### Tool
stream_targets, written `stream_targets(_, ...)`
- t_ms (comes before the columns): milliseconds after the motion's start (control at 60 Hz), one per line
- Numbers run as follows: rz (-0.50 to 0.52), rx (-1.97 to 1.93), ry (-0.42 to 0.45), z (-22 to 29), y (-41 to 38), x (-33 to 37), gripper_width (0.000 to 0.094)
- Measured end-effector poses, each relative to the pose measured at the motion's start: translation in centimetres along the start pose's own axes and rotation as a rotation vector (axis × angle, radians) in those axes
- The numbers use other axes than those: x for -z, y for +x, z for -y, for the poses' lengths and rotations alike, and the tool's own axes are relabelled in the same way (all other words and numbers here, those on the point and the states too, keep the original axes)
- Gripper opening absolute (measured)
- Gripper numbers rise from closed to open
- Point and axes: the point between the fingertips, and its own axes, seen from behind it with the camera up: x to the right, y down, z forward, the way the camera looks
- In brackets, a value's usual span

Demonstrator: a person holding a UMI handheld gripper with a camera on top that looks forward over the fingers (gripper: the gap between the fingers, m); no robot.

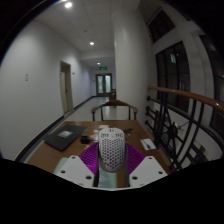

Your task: Arrange mouse

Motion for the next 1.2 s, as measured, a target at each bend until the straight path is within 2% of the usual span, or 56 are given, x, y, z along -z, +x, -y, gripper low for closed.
stream_targets(100, 0.065, 0.026, -0.003, -1.9, -8.1, -0.1, 0.0353)
stream_targets(183, 0.075, 0.068, -0.086, -7.0, -12.4, -1.4, 0.0353)
stream_targets(267, 0.066, 0.048, -0.192, -12.5, -13.9, -2.3, 0.0354)
stream_targets(367, 0.034, 0.083, -0.22, -14.3, -13.7, -3.6, 0.0352)
stream_targets(450, 0.036, 0.085, -0.28, -16.3, -13.6, -3.9, 0.0354)
stream_targets(483, 0.041, 0.075, -0.321, -17.4, -13.7, -3.9, 0.0406)
stream_targets(550, 0.029, 0.07, -0.287, -17.1, -13.3, -4.5, 0.0435)
stream_targets(667, 0.051, 0.108, -0.34, -17.6, -13.0, -4.3, 0.0541)
stream_targets(733, 0.09, 0.114, -0.359, -17.3, -13.0, -2.8, 0.0639)
stream_targets(850, 0.171, 0.2, -0.303, -15.0, -12.5, 0.8, 0.0811)
stream_targets(1000, 0.187, 0.246, -0.245, -12.9, -9.4, 5.5, 0.083)
stream_targets(1200, 0.159, 0.127, -0.238, -12.2, -4.4, 8.3, 0.0831)
